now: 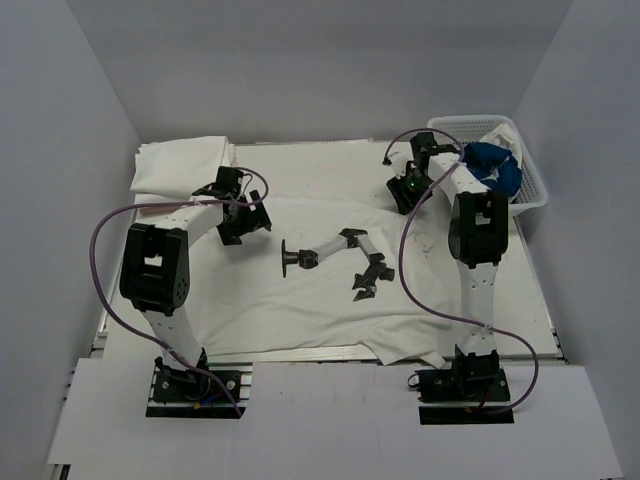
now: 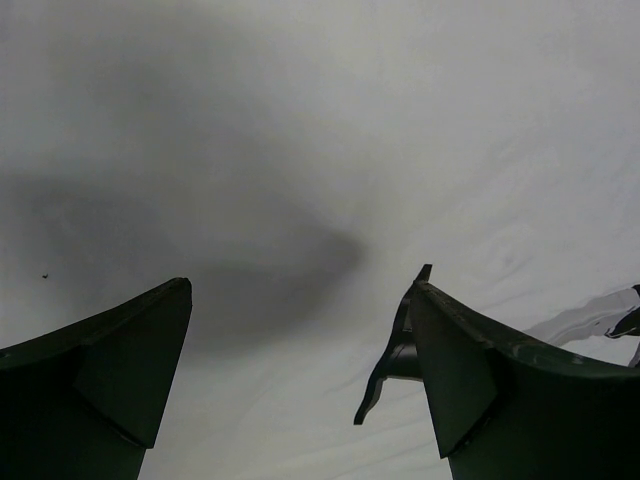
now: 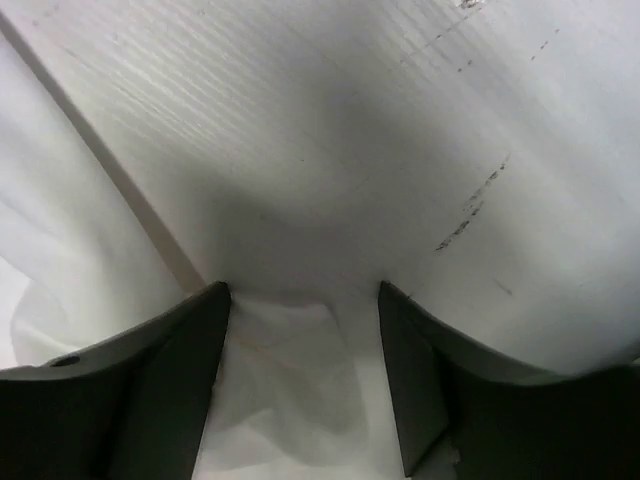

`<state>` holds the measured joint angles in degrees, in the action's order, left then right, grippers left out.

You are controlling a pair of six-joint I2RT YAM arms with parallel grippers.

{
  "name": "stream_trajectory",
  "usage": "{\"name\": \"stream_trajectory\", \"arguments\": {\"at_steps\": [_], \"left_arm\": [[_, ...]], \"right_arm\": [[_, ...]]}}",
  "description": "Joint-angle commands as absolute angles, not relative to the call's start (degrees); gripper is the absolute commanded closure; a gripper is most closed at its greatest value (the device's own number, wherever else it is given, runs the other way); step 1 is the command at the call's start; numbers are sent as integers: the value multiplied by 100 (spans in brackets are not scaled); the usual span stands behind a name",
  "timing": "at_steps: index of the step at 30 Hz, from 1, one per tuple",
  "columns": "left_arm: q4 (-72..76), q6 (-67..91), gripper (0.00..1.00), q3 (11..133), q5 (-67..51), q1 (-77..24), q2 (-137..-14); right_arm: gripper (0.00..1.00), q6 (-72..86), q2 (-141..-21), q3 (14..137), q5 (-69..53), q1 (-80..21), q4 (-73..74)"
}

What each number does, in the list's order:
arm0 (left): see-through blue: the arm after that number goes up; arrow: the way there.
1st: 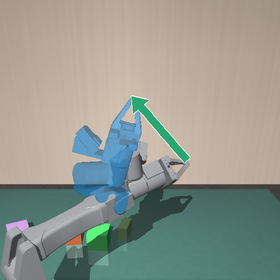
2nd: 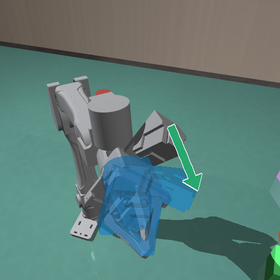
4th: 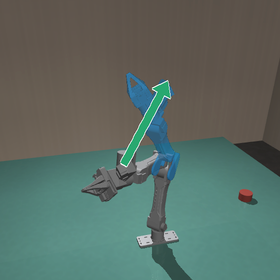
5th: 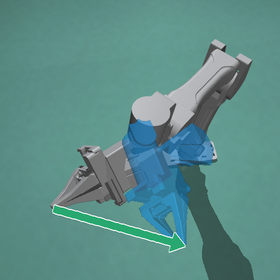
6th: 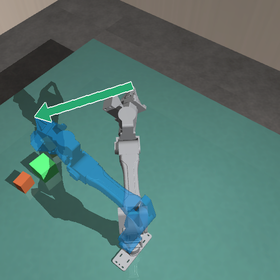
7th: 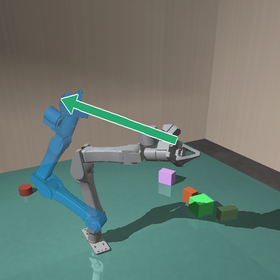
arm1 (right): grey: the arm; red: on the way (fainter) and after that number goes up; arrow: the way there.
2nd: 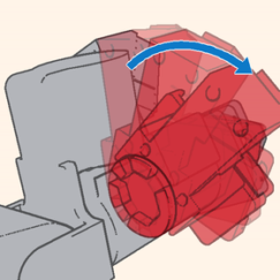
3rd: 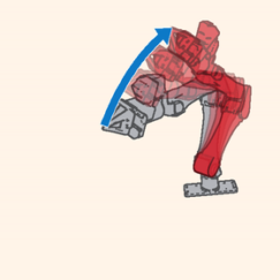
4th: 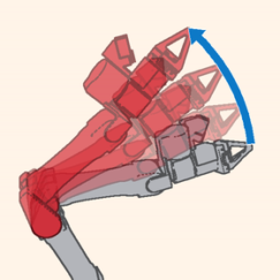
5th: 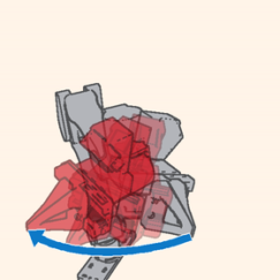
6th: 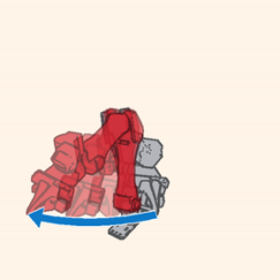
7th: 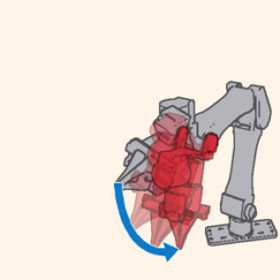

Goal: Fold and stack the t-shirts

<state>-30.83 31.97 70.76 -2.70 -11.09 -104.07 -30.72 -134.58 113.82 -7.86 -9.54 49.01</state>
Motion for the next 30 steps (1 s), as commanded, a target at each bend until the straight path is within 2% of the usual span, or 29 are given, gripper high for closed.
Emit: {"name": "stream_trajectory", "arguments": {"at_steps": [1,4,5,9,17,21,22,23,24,30], "left_arm": [[-3041,3111,0,7102,-466,-1134,-10389],[-3041,3164,0,7049,-466,-1134,-10441],[-3041,3164,0,7049,-466,-1134,-10441],[-2936,3164,0,6987,-466,-1134,-10441],[-2936,3164,0,6839,-343,-1134,-10152],[-2752,3164,0,6601,-343,-1134,-9940],[-2751,3164,0,6601,-343,-1134,-9880],[-2699,3164,0,6601,-343,-1134,-9879],[-2698,3164,0,6601,-395,-1134,-9879],[-2812,3111,0,6601,-396,-1134,-9879]], "right_arm": [[50,-2980,-13377,11259,-1238,-862,5176],[79,-2909,-13229,11180,-1801,-853,5396],[100,-2866,-13193,11127,-1871,-853,5388],[100,-2427,-12606,10778,-2066,-879,4809],[100,-1802,-10876,10170,-1459,-1072,2912],[100,-1873,-10267,9538,-1530,-1221,2865],[84,-1881,-10170,9345,-1381,-1213,2830],[60,-1890,-10186,9325,-1345,-1204,3004],[10,-1837,-10326,9325,-1127,-1161,3067],[10,-2082,-10958,9088,-273,-1187,3225]]}}
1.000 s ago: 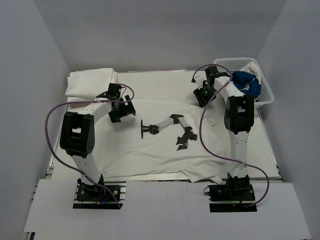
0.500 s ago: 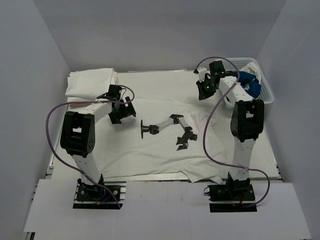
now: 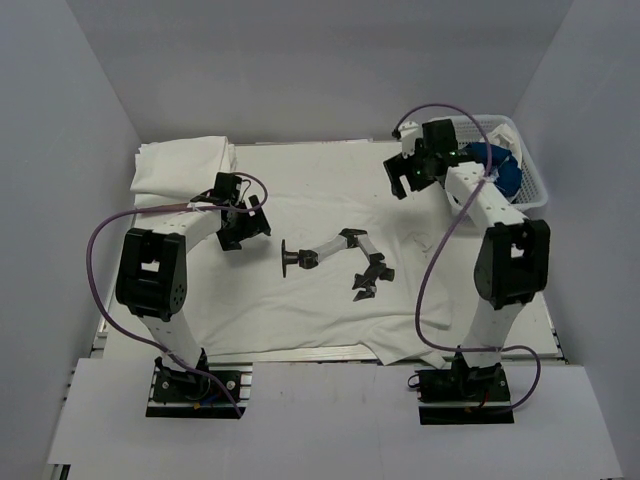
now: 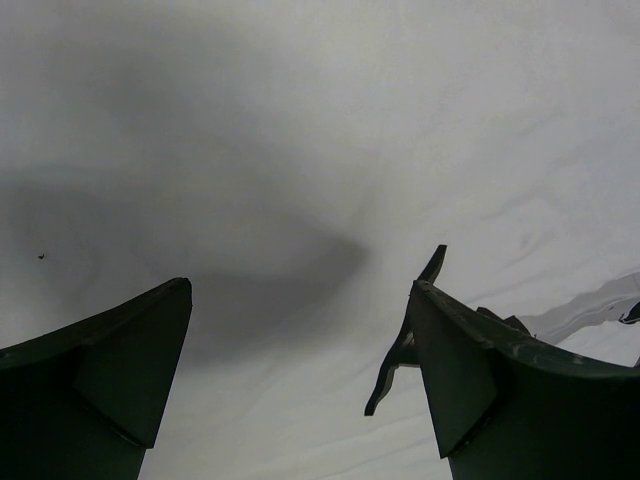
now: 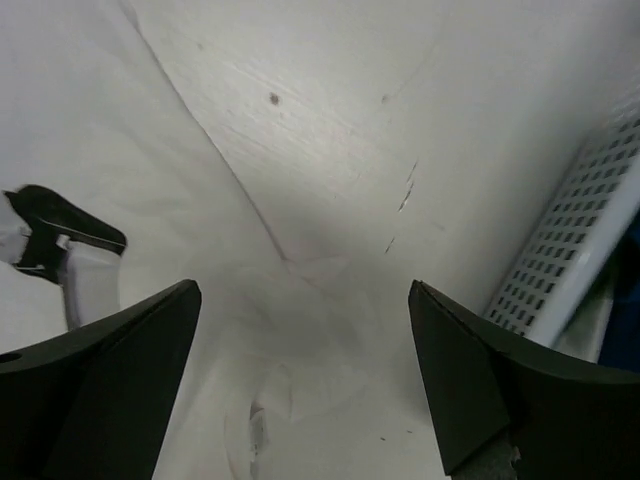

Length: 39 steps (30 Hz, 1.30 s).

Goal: Fold and stack the t-shirts

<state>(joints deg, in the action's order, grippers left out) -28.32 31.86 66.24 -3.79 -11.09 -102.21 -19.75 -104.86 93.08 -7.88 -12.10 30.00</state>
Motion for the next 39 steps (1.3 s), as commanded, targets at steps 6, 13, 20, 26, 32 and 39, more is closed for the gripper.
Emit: {"name": "stream_trajectory", "arguments": {"at_steps": [6,13,20,26,32,39], "left_arm": [[-2865,3111,0,6601,-281,-1134,-9879],[-2918,3111,0,6653,-281,-1134,-10037],[-3032,3059,0,6706,-167,-1134,-9932],[-2778,3120,0,6592,-333,-1134,-9826],[-2725,3225,0,6408,-281,-1134,-9546],[-2935,3226,0,6267,17,-1134,-9334]], "right_arm": [[10,-2101,-11724,9377,211,-1177,3261],[14,-2101,-12418,9466,281,-1160,3366],[100,-2021,-12192,9702,-158,-1178,3463],[100,-1933,-11330,9968,1009,-1519,3683],[100,-1242,-9994,9125,568,-2608,4051],[96,-124,-9958,7612,-431,-4392,4070]]}}
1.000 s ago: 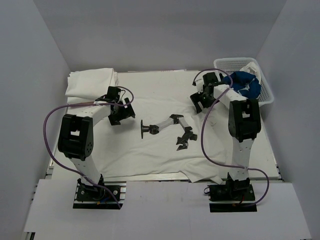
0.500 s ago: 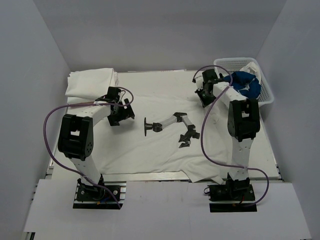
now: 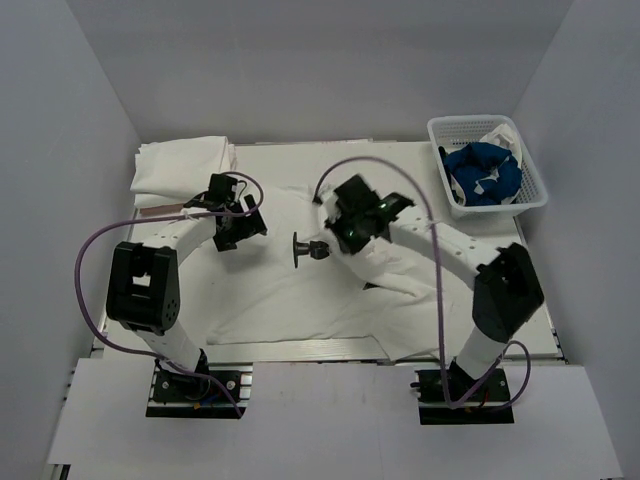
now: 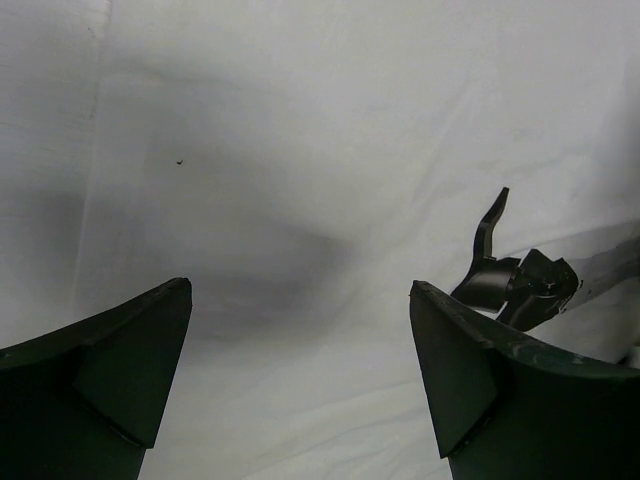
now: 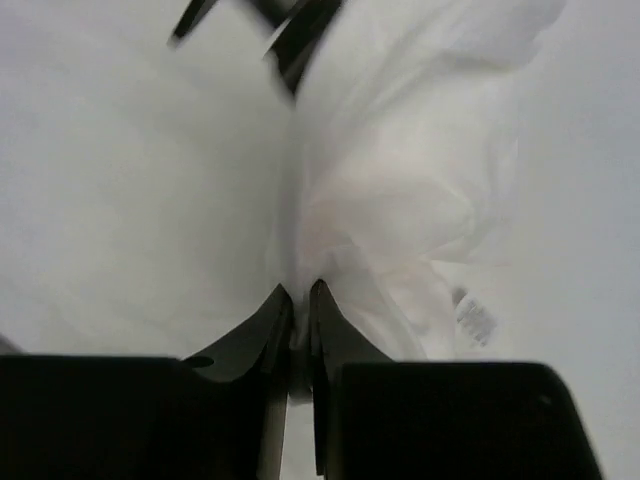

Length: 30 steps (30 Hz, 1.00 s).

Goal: Fold and stack the t-shirts

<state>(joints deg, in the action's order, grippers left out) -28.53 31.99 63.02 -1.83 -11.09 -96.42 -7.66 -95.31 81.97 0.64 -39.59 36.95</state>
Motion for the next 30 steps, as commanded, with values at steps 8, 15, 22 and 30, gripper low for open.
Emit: {"name": "stream_trajectory", "arguments": {"at_steps": [8,15,22,30], "left_arm": [[-3156,3331,0,6144,282,-1134,-9272],[-3103,3331,0,6039,168,-1134,-9272],[-3103,3384,0,5880,114,-1134,-9272],[-3155,3384,0,5660,237,-1134,-9272]], "right_arm": [[10,-61,-9063,7278,-922,-5142,3596],[10,342,-8297,6742,-695,-4790,2751],[17,326,-8630,6293,-1210,-4123,2997],[14,-308,-9228,6003,-1829,-4157,2946]]}}
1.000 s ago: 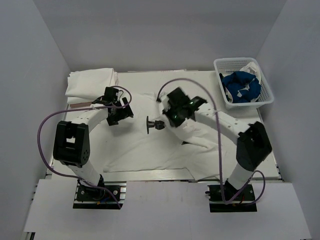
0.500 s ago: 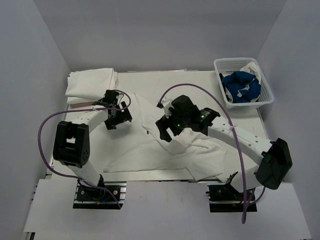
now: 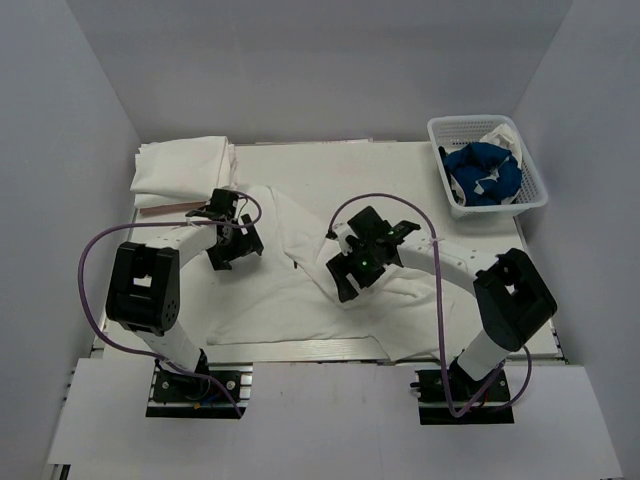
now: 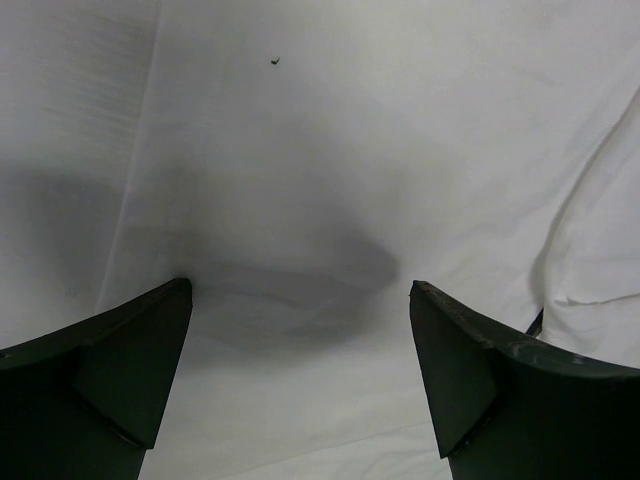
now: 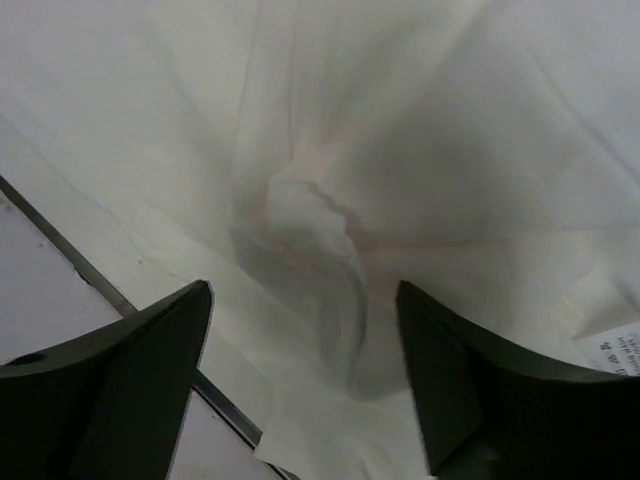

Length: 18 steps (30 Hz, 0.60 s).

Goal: Fold and stack the t-shirts

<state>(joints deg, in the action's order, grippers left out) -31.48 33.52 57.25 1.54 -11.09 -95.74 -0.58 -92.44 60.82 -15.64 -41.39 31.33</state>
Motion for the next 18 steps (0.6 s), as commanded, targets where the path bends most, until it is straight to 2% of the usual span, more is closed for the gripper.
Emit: {"name": "stream_trajectory", "arguments": {"at_steps": [1,3,4,6,11,18], "left_arm": [[-3155,3436,0,5660,237,-1134,-9325],[-3155,3437,0,5660,237,-1134,-9325],[-3207,3437,0,5660,237,-1134,-9325],[-3270,3437,0,5660,237,-1134,-9378],[-3383,3437,0,5660,360,-1134,-9325],[-3585,3604,0,5476,545,-1134,-9439]], "right_arm": [[26,-299,-9246,6012,-1776,-4166,2910],[53,-167,-9272,6047,-1381,-4157,2726],[73,-115,-9255,6056,-1284,-4140,2699],[100,-36,-9255,6117,-863,-4140,2654],[100,307,-9123,6521,-106,-4122,2637],[100,475,-9333,7347,2732,-3789,2488]]}}
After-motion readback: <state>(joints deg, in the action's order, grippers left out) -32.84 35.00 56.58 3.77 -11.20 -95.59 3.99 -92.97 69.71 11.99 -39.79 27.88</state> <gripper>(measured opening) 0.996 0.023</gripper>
